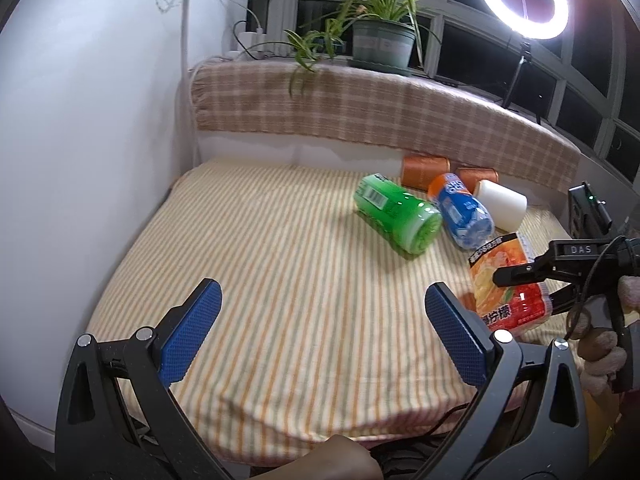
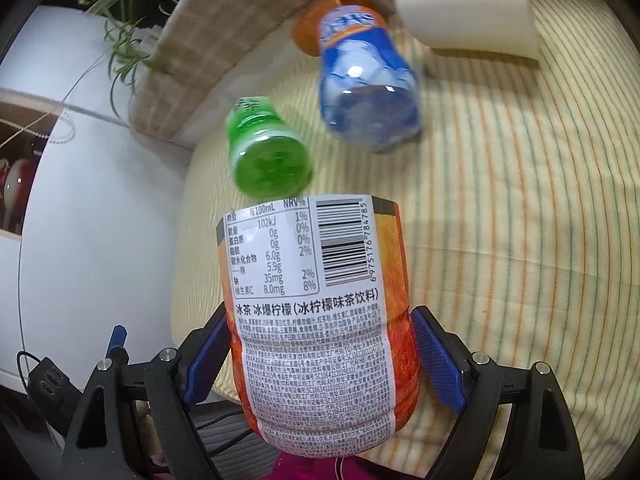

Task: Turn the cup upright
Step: 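Lift the lemon tea cup with the right tool toward the left tool, then grasp the lemon tea cup with the left tool while the right tool releases it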

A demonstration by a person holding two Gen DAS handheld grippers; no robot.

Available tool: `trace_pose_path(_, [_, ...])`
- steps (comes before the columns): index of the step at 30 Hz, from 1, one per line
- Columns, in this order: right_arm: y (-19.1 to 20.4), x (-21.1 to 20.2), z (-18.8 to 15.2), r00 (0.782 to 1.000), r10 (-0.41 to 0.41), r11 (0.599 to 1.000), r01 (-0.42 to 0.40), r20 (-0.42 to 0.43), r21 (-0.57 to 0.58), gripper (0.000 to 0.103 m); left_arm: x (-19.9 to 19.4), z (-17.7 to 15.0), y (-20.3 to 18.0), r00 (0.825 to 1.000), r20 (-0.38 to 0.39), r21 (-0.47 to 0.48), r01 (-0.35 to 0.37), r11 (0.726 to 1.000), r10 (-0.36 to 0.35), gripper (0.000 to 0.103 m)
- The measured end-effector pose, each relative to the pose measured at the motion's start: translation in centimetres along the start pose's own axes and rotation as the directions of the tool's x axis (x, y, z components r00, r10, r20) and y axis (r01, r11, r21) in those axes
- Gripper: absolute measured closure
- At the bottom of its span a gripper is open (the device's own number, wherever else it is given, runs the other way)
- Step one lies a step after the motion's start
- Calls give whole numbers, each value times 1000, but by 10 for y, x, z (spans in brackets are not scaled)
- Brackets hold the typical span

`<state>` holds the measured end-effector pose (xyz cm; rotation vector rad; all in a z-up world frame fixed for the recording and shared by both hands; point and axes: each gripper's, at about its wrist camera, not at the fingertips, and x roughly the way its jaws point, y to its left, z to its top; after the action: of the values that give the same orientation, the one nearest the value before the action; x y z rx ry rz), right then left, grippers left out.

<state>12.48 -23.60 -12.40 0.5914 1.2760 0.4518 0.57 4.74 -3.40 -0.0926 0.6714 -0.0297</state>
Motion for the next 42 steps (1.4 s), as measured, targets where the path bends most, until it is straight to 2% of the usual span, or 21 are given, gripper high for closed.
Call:
trace_pose_path(6, [-18,-3,-1,1000,12,1000,-12,7,9,14,6,0,-14,999,-25,6,30,1000,-30,0])
trace_pose_path(9, [-22,-9,-7,1000,18,1000,-18,12,-6,8,10,0,-19,999,-36,11,36,999,-36,0])
trace_pose_path(12, [-14,-8,-8,999,34,999,-34,8,-39,3,15,1,-23,997,-58,6,47,999,-47,0])
trace_pose_path(15, [-7,-16,-12,1000,18,996,-16,24,-89,3,23,1,-25,993,-91,-13,69,998,-70,0])
trace_pose_path(18, [0,-37,-25,995,-11,986,28,102,-165,3,34,4,-26,983,-139,-47,110,993,-116,0])
trace_pose_path(21, [2,-61,-43,979,-42,974,85,200,-212,3,45,9,-32,969,-181,-69,160,985,-170,0])
trace_pose_path(23, [0,-75,-53,966,-59,969,115,252,-217,3,55,12,-37,948,-221,-100,212,972,-230,0])
trace_pose_path(28, [-14,-104,-77,931,-102,970,172,351,-174,3,86,21,-55,848,-327,-268,340,901,-417,0])
trace_pose_path(31, [-23,-117,-86,917,-111,973,179,382,-145,3,100,25,-68,807,-352,-339,362,868,-474,0])
trace_pose_path(38, [-45,-128,-94,907,-118,983,165,405,-84,3,138,24,-89,740,-405,-456,345,820,-537,0])
trace_pose_path(40, [-51,-130,-96,905,-118,985,160,408,-70,3,145,23,-93,733,-414,-472,335,815,-540,0])
trace_pose_path(42, [-58,-132,-97,904,-120,986,156,410,-55,3,149,23,-98,736,-417,-476,324,818,-534,0])
